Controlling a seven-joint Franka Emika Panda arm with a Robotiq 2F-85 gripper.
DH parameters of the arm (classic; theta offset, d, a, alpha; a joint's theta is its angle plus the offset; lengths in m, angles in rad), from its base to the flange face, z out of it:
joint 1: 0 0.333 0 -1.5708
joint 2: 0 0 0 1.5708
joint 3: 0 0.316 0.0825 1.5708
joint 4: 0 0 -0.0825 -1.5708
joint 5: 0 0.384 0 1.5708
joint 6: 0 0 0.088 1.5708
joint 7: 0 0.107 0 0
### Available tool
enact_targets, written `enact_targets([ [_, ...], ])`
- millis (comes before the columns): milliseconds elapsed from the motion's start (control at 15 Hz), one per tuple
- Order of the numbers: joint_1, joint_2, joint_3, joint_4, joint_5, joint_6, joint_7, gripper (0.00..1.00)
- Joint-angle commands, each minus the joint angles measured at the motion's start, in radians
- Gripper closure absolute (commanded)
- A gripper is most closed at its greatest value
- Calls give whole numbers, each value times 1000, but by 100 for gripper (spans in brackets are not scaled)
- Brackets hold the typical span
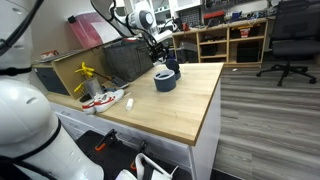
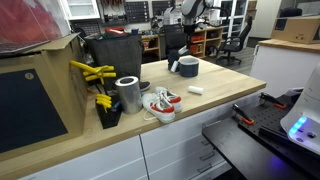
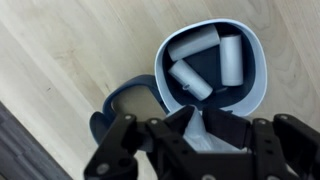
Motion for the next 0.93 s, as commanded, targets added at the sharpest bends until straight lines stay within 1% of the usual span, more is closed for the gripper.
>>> enact_targets([
  [0, 21, -85, -7, -38, -10, -32, 33, 96],
  [533, 53, -139, 17, -66, 4, -125, 16, 96],
  [667, 66, -139, 30, -78, 11, -136, 15, 96],
  [867, 82, -128, 57, -105, 9, -129, -23, 96],
])
